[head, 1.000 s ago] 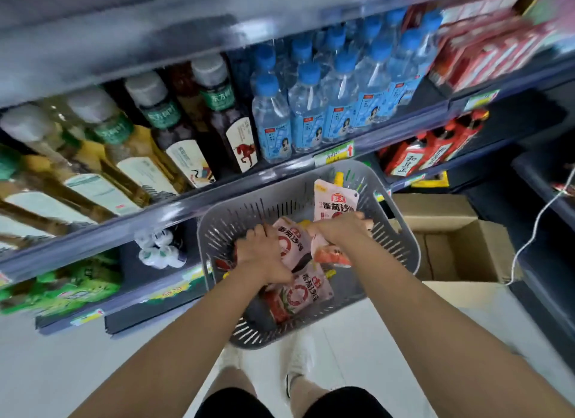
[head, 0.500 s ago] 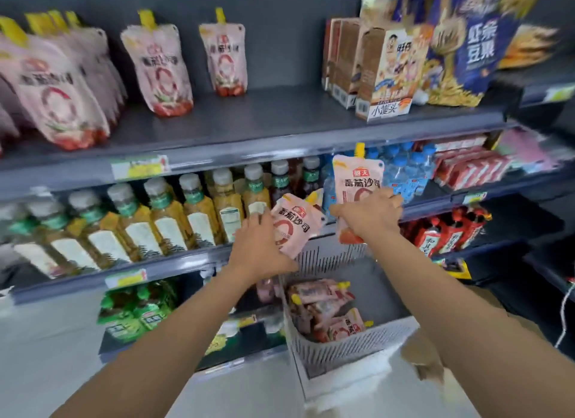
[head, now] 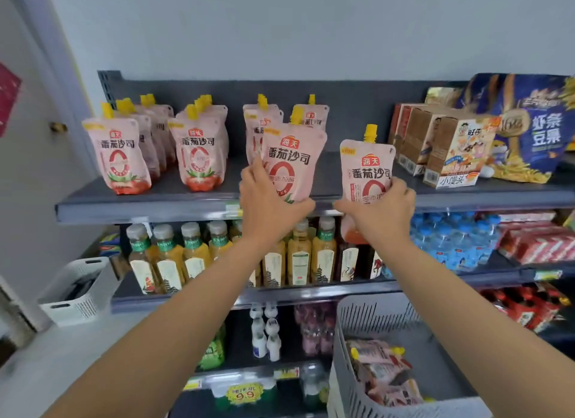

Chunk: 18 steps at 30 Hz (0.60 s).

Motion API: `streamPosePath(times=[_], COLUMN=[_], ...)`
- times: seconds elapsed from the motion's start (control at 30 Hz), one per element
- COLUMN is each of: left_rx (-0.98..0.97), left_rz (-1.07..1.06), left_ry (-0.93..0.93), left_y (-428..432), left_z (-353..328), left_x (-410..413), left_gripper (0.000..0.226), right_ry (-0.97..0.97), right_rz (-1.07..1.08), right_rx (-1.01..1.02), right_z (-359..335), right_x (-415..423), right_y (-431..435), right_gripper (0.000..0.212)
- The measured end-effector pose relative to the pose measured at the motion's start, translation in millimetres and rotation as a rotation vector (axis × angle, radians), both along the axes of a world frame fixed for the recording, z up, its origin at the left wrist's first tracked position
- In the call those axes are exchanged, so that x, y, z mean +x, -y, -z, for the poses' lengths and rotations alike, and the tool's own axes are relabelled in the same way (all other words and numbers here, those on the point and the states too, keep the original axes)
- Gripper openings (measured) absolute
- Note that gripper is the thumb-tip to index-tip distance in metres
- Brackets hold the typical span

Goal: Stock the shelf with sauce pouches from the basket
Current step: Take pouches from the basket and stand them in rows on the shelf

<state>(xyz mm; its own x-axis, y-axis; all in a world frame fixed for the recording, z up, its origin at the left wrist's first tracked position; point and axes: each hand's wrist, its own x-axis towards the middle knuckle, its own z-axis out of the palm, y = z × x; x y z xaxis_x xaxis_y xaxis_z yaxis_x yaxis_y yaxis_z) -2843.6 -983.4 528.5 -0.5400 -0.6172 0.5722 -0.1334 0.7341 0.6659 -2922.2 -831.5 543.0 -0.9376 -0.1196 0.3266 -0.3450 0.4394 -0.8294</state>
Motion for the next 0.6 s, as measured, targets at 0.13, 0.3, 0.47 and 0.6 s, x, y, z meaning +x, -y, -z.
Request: streamPosePath(times=[0.13,0.3,0.47,0.6], left_rx=[0.099,0.065,0.009,0.073], left_rz=[-0.053,-0.121,-0.181,-0.212], left_ry=[-0.083,-0.025,0.051,0.058], left_y=[28,72,110,135], left_z=[-27,-24,-16,-18], left_x=[-29,-68,-104,-134], left_gripper=[0.112,0.115,0.116,0.114], right_ry=[-0.058,-0.061,-0.089,-0.098], right_rz=[-0.044,-0.142,-0.228,-0.274], right_rx=[-0.027,-0.097,-0.130,-0.141], right_z=[-16,-26,-33,-30], right_x=[-13,-46,-85,-108], right_y=[28,66,98,120], right_gripper=[0.103,0.105,0.106,0.107])
